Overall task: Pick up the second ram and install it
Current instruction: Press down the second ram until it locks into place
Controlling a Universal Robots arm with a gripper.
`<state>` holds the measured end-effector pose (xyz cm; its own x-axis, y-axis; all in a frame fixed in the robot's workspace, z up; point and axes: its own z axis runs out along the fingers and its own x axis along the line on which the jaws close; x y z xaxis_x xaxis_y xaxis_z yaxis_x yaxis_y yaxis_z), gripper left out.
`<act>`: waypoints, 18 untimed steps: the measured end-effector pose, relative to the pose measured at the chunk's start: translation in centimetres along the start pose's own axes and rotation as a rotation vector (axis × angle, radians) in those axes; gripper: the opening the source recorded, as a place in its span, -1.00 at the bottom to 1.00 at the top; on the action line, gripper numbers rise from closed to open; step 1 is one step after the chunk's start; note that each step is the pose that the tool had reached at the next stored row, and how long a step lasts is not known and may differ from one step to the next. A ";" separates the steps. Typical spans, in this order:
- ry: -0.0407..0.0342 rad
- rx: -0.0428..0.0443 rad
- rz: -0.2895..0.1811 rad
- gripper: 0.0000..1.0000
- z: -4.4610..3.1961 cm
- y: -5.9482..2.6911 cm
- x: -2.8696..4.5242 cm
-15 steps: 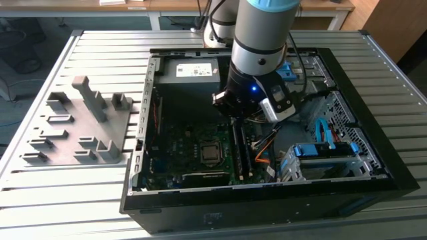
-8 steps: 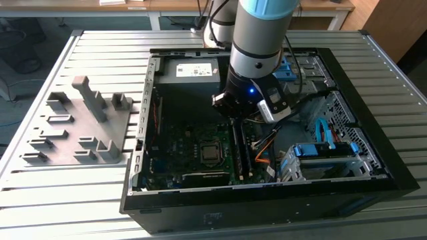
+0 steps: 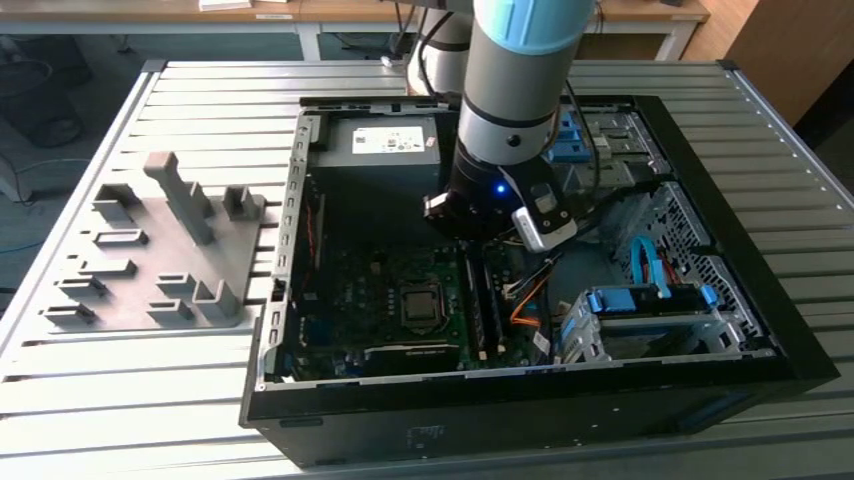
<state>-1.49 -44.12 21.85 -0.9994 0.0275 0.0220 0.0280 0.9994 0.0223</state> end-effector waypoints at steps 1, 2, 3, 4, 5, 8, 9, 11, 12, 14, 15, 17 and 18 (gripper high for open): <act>-0.0001 -0.0005 0.000 -0.80 0.07 0.00 0.00; -0.0002 -0.0005 0.000 -0.80 0.09 0.00 0.00; -0.0003 -0.0006 0.000 -0.80 0.10 0.01 0.00; -0.0003 -0.0006 0.000 -0.80 0.10 0.01 0.00; -0.0003 -0.0006 0.000 -0.80 0.07 0.00 0.00; -0.0005 -0.0014 0.000 -0.80 -0.93 0.03 0.02; -0.0002 -0.0005 0.000 -0.80 -1.41 0.04 0.03; -0.0004 -0.0010 0.000 -0.80 -2.00 0.04 0.04; -0.0004 -0.0009 0.000 -0.80 -2.00 -0.04 0.04; -0.0002 -0.0006 0.000 -0.80 -2.02 -0.49 0.06; -0.0003 -0.0007 0.000 -0.80 -2.01 -0.81 0.06; -0.0003 -0.0003 0.000 -0.80 -1.99 -1.48 0.05; -0.0003 -0.0003 0.000 -0.80 -1.98 -1.83 0.05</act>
<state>-1.54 -45.99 23.79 -0.9994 0.0273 0.0217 0.0278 0.9994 0.0226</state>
